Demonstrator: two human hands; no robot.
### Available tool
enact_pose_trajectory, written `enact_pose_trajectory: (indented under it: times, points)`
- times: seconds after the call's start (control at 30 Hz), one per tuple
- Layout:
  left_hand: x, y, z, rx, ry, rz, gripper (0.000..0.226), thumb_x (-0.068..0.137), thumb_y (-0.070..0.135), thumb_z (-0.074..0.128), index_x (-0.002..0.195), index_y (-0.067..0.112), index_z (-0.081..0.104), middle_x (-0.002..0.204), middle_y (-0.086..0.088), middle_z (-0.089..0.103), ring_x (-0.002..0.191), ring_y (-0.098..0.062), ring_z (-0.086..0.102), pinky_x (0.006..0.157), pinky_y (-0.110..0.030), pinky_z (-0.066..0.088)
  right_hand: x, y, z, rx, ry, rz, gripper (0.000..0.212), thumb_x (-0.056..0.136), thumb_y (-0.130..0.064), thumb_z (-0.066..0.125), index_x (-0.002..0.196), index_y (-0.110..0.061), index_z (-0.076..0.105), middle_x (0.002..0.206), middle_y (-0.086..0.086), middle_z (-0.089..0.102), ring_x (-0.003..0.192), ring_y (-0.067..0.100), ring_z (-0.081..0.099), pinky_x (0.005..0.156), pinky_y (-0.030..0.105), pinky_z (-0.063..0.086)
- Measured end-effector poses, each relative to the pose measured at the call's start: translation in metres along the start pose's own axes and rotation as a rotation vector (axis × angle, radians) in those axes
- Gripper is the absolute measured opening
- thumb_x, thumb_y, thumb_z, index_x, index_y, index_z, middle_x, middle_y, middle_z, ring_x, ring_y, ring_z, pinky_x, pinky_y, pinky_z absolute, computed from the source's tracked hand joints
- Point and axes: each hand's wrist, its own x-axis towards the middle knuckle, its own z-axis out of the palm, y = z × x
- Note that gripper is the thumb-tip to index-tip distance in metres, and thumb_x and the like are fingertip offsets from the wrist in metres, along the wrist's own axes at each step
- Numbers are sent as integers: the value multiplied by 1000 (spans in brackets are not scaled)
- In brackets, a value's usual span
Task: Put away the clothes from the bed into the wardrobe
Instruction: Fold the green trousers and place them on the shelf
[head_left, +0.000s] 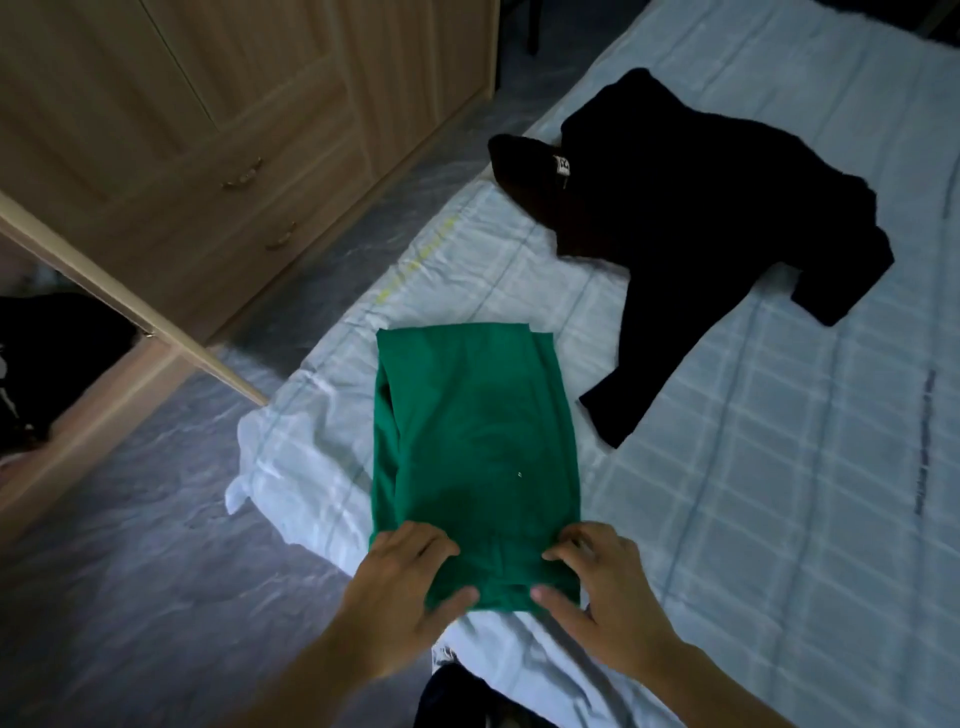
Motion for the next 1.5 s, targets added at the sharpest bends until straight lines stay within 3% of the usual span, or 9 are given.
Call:
enact_pose_trajectory:
  times: [0.1, 0.27, 0.47, 0.7, 0.77, 0.83, 0.93, 1.2, 1.5]
  points:
    - [42, -11, -18, 23, 171, 3, 26, 93, 41, 55, 98, 17, 64, 97, 4, 61, 90, -18, 58, 81, -33, 45, 46, -2, -10, -2, 164, -1, 32, 95, -48, 50, 105, -22, 66, 107, -1, 58, 98, 23, 59, 79, 41, 49]
    - [126, -51, -47, 151, 171, -137, 31, 88, 37, 53, 110, 17, 63, 108, -1, 63, 101, -24, 56, 84, -36, 45, 142, 7, -23, -6, 204, -2, 26, 92, -20, 60, 118, -17, 62, 117, 6, 58, 105, 26, 56, 89, 42, 48]
    - [207, -96, -71, 225, 63, -227, 57, 84, 28, 71, 136, 19, 50, 141, -7, 47, 124, -33, 44, 96, -47, 40, 239, 12, -29, 16, 189, 8, 44, 94, -24, 63, 135, -17, 52, 135, 5, 51, 124, 25, 47, 105, 43, 40]
    - [238, -121, -65, 324, -270, -257, 76, 88, 45, 63, 149, 24, 23, 140, -3, 43, 123, -27, 44, 102, -42, 33, 292, 30, -21, -179, -203, 33, 72, 86, -22, 63, 150, -25, 31, 143, 0, 40, 135, 24, 31, 113, 34, 10]
    - [239, -123, -58, 314, -279, -280, 71, 87, 43, 64, 145, 22, 29, 133, -2, 48, 118, -26, 48, 99, -42, 34, 297, 37, -21, -255, -238, 49, 68, 86, -33, 67, 146, -25, 37, 138, 1, 44, 131, 24, 35, 113, 36, 13]
    - [240, -124, -54, 276, -209, -267, 46, 88, 36, 63, 128, 22, 44, 117, 1, 57, 110, -24, 53, 94, -40, 35, 302, 38, -23, -242, -220, 64, 56, 86, -35, 70, 136, -22, 49, 125, 3, 52, 120, 25, 45, 109, 36, 25]
    - [243, -122, -57, 222, -129, -225, 20, 88, 24, 61, 107, 22, 54, 101, 3, 60, 99, -23, 58, 88, -38, 35, 304, 32, -29, -132, -182, 89, 28, 91, -24, 67, 117, -17, 60, 110, 3, 56, 101, 26, 57, 88, 39, 48]
    - [285, -115, -107, 297, 157, -125, 29, 68, 11, 74, 92, 15, 56, 86, -10, 60, 84, -37, 58, 70, -40, 33, 329, 19, -83, -103, 174, 26, 15, 90, -16, 67, 102, -12, 62, 101, 3, 51, 85, 25, 56, 68, 37, 48]
    - [252, -92, -109, 286, 262, -32, 35, 61, -2, 70, 91, 11, 57, 86, -9, 57, 84, -37, 55, 70, -43, 41, 283, 19, -84, -66, 225, -107, 14, 89, -14, 68, 100, -12, 61, 94, 4, 58, 79, 26, 57, 69, 43, 50]
